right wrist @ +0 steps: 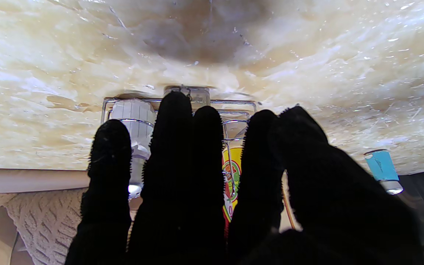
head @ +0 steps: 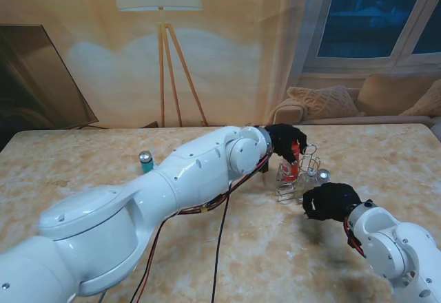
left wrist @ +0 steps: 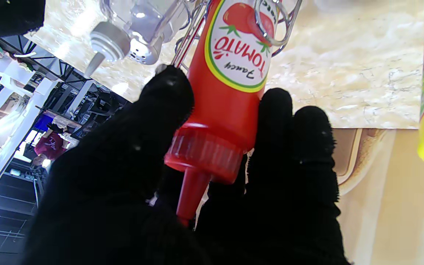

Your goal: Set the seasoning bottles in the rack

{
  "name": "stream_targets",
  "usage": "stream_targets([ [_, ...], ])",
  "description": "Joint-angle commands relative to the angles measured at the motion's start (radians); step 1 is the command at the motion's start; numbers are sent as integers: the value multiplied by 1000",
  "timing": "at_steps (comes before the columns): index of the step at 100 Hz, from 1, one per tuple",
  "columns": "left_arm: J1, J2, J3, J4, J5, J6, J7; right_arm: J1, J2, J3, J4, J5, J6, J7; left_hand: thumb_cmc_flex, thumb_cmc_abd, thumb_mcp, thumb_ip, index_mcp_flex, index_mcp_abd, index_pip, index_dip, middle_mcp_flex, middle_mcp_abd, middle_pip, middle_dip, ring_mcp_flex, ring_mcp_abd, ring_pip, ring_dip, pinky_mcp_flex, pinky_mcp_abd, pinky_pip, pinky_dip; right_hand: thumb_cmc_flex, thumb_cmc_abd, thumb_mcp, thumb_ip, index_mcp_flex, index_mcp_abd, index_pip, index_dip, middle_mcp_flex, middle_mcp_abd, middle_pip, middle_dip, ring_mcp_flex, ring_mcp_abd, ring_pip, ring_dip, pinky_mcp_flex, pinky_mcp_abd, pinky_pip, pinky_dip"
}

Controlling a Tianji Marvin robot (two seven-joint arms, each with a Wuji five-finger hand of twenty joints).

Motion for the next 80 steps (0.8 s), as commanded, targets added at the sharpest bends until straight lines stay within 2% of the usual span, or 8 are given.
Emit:
stream_targets([
  [1, 8, -19, 3, 13, 2, -2, -13, -6, -3, -5, 2, -3, -2, 14, 8, 58, 93, 29, 6, 104, 15, 19, -4, 11, 77, 4, -24, -74, -19, -27, -21, -96, -25, -23, 32, 8, 6, 31, 18, -20, 24, -2, 23, -18, -6, 30, 26, -15, 5, 17, 3, -4, 3, 17],
  [41, 16, -46, 13, 76, 13, -30, -14, -5, -3, -6, 5, -4, -5, 10, 4, 38, 132, 33, 7, 97, -2, 34, -16, 8, 76, -4, -40, -74, -16, -39, -32, -99, -28, -37, 30, 5, 10, 31, 18, -21, 25, -2, 23, -18, -5, 30, 26, -14, 6, 17, 4, -4, 3, 17],
  [80, 0, -70, 35, 141, 56, -93, 0, -4, -3, -7, 6, -8, -2, 7, 37, 16, 174, 29, 4, 62, 23, 36, -16, -30, 81, -13, -34, -86, -50, 27, -25, -131, -59, -78, 30, 3, 12, 30, 20, -20, 26, -3, 26, -19, -3, 31, 28, -15, 8, 17, 5, -6, 5, 18],
])
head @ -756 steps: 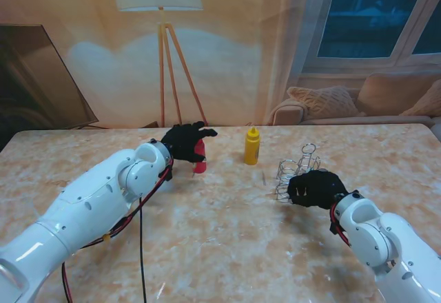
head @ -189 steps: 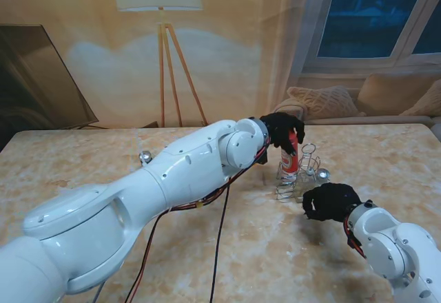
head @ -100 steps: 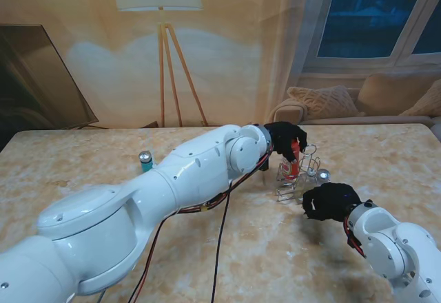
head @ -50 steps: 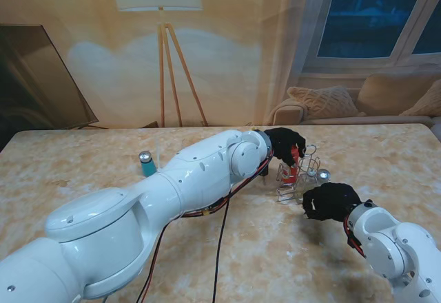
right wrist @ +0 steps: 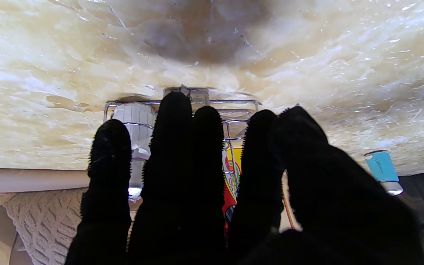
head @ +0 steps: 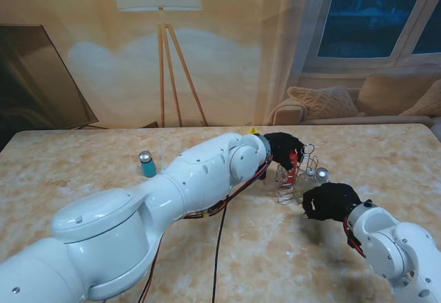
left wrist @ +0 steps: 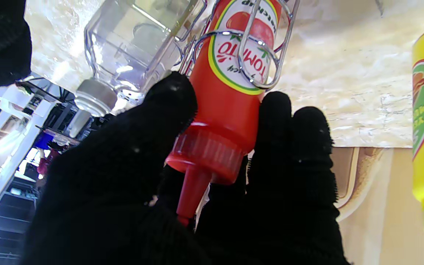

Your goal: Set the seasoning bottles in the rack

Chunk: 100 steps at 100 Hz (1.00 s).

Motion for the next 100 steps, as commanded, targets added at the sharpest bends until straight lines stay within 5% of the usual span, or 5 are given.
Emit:
stream_targets([
  [1, -7, -11, 7, 11, 15, -21, -11, -7, -3, -4, 2, -5, -1, 11, 51, 5, 114, 30, 13, 51, 55, 24, 17, -42, 68, 9, -2, -87, -23, 23, 1, -124, -23, -24, 29, 3, 12, 29, 20, -21, 25, -3, 25, -19, -3, 31, 28, -16, 8, 17, 5, -6, 5, 18],
  [22, -21, -18, 19, 26, 41, -63, 7, -6, -3, -5, 2, -6, 2, 9, 121, -6, 105, 23, 12, 18, 97, 3, 17, -76, 32, 26, 9, -100, -146, 28, 5, -143, -93, -95, 30, 4, 13, 29, 20, -22, 27, -2, 25, -19, -2, 31, 28, -16, 9, 18, 6, -5, 6, 19],
  [39, -29, -14, 25, 21, 56, -78, 19, -5, -3, -6, 3, -6, 2, 8, 155, -12, 95, 21, 18, -13, 147, -6, 38, -105, 25, 23, 22, -111, -189, 22, 8, -147, -67, -253, 29, 5, 12, 29, 20, -21, 27, -2, 27, -20, 0, 32, 30, -16, 12, 19, 8, -8, 8, 20],
  [53, -36, -18, 26, 36, 58, -105, 19, -5, -4, -6, 4, -8, 4, 4, 142, -14, 118, 24, 23, -27, 154, -12, 40, -121, 20, 10, 12, -121, -221, -20, 4, -148, -86, -295, 30, 4, 13, 29, 22, -24, 29, -1, 28, -20, 1, 32, 31, -18, 14, 19, 9, -8, 9, 20],
  [100, -49, -41, 54, 98, 105, -188, 61, -3, -6, -8, 9, -14, 6, -17, 108, 1, 136, 26, 29, -45, 172, -40, 52, -133, 18, -3, -13, -124, -211, -91, 1, -155, -91, -308, 30, 2, 18, 28, 29, -28, 34, -1, 34, -24, 12, 36, 37, -21, 30, 25, 17, -10, 16, 23],
])
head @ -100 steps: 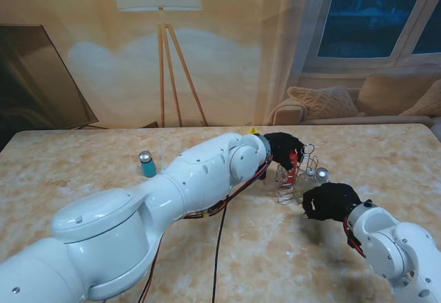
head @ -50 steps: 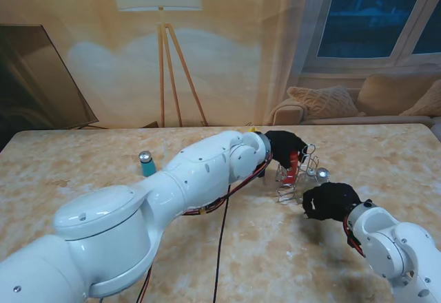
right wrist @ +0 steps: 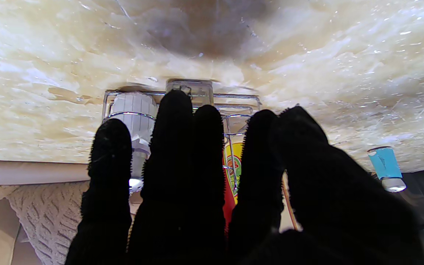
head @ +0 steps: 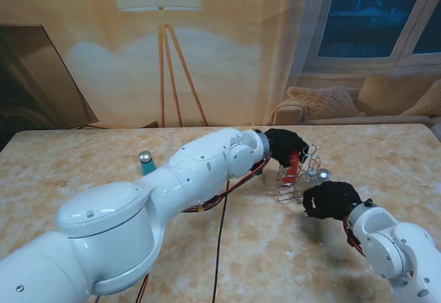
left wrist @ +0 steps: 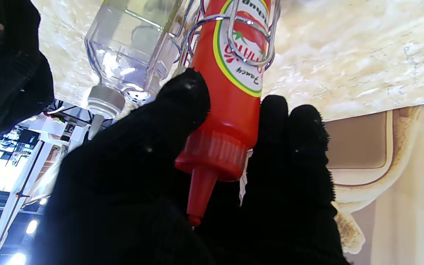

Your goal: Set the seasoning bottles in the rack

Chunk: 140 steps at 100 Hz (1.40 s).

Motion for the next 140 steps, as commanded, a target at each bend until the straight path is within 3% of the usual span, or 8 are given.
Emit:
stream_targets([
  [1, -6, -7, -3, -7, -3, -1, -16, -6, -5, -4, 1, -3, 3, 15, 45, 42, 122, 25, 27, 30, 93, -10, 52, -54, 65, 17, -17, -109, -3, -42, 1, -129, 3, 24, 29, 2, 18, 28, 27, -28, 34, -1, 17, -22, 12, 36, 18, -21, 18, 25, 6, -7, 16, 23],
  [6, -6, -7, -2, -8, -3, -3, -18, -5, -5, -5, 1, -3, 2, 16, 23, 43, 125, 24, 23, 43, 62, -21, 31, -48, 66, -15, -35, -103, 5, -81, -3, -118, -9, 55, 29, 2, 18, 28, 25, -28, 33, -1, 17, -21, 12, 36, 16, -21, 17, 24, 6, -7, 16, 23],
  [10, -5, -6, -3, -10, -7, -5, -27, -5, -5, -4, 2, -2, 2, 16, -14, 52, 135, 33, 18, 60, 6, -29, 10, -40, 57, -58, -65, -91, 14, -185, -19, -95, -30, 70, 29, 3, 19, 28, 26, -29, 34, -1, 17, -21, 12, 35, 16, -22, 17, 24, 6, -7, 16, 22],
  [19, -4, -2, -3, -16, -20, -6, -58, -5, -5, -4, 2, -2, 1, 14, -120, 83, 180, 105, -7, 104, -117, -31, -44, -11, -7, -93, -134, -33, 4, -218, -78, -33, -42, 79, 28, 2, 18, 28, 25, -28, 34, -1, 17, -21, 12, 35, 16, -21, 17, 24, 4, -6, 15, 22],
  [48, 6, 22, -18, -71, -49, 51, -94, -4, -5, -5, 3, 1, 2, 15, -259, 112, 140, 104, -147, 135, -382, -106, -252, 42, -130, -158, -321, 76, -8, -256, -273, 91, -21, 114, 27, 2, 19, 27, 25, -29, 34, -2, 16, -22, 13, 34, 15, -22, 17, 23, -1, -3, 9, 19],
  [74, 11, 61, -29, -143, -55, 93, -91, -4, -5, -5, 3, 1, 3, 15, -295, 119, 128, 104, -171, 143, -423, -117, -306, 63, -148, -170, -363, 91, -11, -261, -311, 101, -22, 131, 25, 3, 19, 27, 25, -29, 34, -2, 14, -22, 12, 33, 14, -21, 16, 22, -3, -1, 6, 17],
  [98, 29, 194, -69, -399, -66, 206, -102, -5, -6, -5, 2, 4, 5, 15, -297, 130, 122, 105, -153, 145, -425, -111, -302, 70, -146, -172, -373, 87, -6, -261, -319, 94, -26, 135, 22, 4, 17, 26, 23, -28, 33, -2, 11, -21, 9, 31, 10, -19, 13, 20, -7, 1, 5, 15],
  [140, 204, 513, -295, -885, 58, 336, -122, -16, -8, 5, 0, 9, -10, -5, -220, 158, 98, 113, -88, 146, -390, -64, -233, 77, -131, -156, -340, 74, 12, -249, -305, 81, -26, 137, 23, 5, 15, 27, 22, -27, 32, -3, 11, -20, 7, 27, 10, -17, 9, 18, -7, 2, 6, 14],
])
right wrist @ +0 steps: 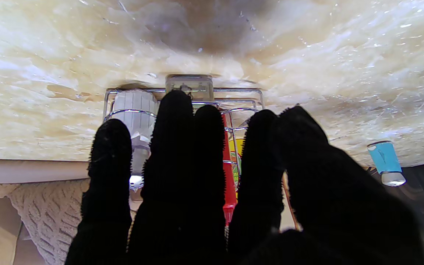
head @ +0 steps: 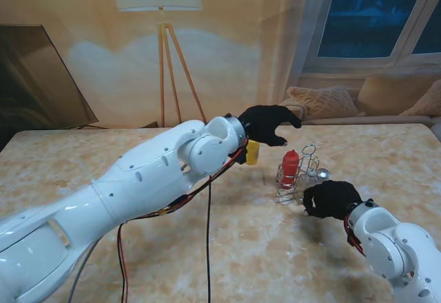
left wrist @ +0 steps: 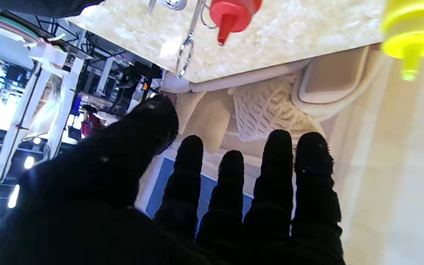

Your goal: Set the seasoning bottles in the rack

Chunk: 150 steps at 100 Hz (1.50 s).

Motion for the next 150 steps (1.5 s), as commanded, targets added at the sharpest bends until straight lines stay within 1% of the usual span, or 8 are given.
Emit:
stream_targets([
  [1, 44, 57, -38, -15, 27, 4, -17, -13, -6, -1, -1, -2, -7, 8, 20, 22, -14, 25, 30, 7, 12, 12, 21, 9, 2, 3, 7, -4, 12, -13, -1, -10, 2, 22, 23, 6, 15, 28, 22, -27, 32, -3, 11, -15, 7, 27, 10, -17, 8, 17, -6, 2, 6, 14],
  [9, 104, 98, -100, -66, 73, 3, -21, -11, -6, -3, 1, 0, -10, 8, 14, 26, -23, 25, 36, 9, 10, 15, 26, 11, 1, 5, 10, 1, 11, -12, -2, -7, 1, 22, 22, 6, 14, 27, 22, -26, 32, -3, 11, -15, 7, 27, 10, -16, 8, 17, -5, 2, 6, 14],
  [15, 156, 119, -148, -102, 92, 13, -20, -7, -6, -6, 4, 1, -11, 10, 20, 25, -27, 27, 41, 13, 5, 17, 32, 15, -1, 5, 10, 7, 10, -11, -4, -2, -1, 22, 22, 6, 14, 27, 22, -27, 32, -3, 11, -15, 7, 27, 10, -16, 8, 17, -6, 3, 6, 14],
  [37, 319, 159, -275, -200, 148, 35, 12, 4, -4, -15, 10, 6, -15, 19, 32, 27, -40, 30, 63, 32, -13, 20, 60, 29, -3, 14, 21, 7, 14, -4, 9, 0, 3, 25, 21, 6, 14, 28, 22, -26, 32, -3, 11, -16, 7, 26, 10, -17, 8, 17, -5, 2, 7, 14],
  [58, 459, 174, -355, -273, 161, 66, 41, 6, -4, -19, 12, 9, -16, 20, 34, 45, -63, 33, 75, 52, -43, 21, 74, 46, -10, 20, 19, 17, 12, -1, 9, 10, 4, 25, 21, 6, 14, 28, 21, -27, 31, -3, 11, -15, 8, 26, 11, -16, 8, 17, -6, 2, 7, 13],
  [101, 725, 204, -516, -380, 200, 1, 81, 11, -3, -25, 14, 10, -18, 24, 43, 52, -87, 38, 114, 77, -70, 29, 111, 64, -10, 33, 29, 26, 17, 2, 15, 21, 11, 28, 22, 6, 15, 28, 21, -26, 31, -3, 11, -17, 8, 25, 12, -17, 8, 16, -5, 1, 7, 12],
  [123, 808, 214, -574, -393, 222, -45, 86, 9, -4, -25, 12, 11, -18, 24, 41, 48, -86, 39, 139, 76, -74, 38, 142, 67, -7, 42, 51, 24, 26, 8, 21, 26, 17, 31, 22, 5, 15, 28, 21, -28, 31, -3, 11, -16, 8, 25, 11, -16, 7, 16, -5, 2, 7, 12],
  [150, 838, 207, -576, -363, 248, -26, 152, -2, -2, -4, -22, 9, -38, 44, 39, 33, -81, 37, 158, 75, -70, 50, 158, 64, -9, 51, 41, 34, 17, 11, 7, 38, 13, 37, 21, 6, 15, 27, 22, -28, 32, -3, 11, -16, 7, 25, 12, -17, 7, 16, -4, 2, 8, 12],
])
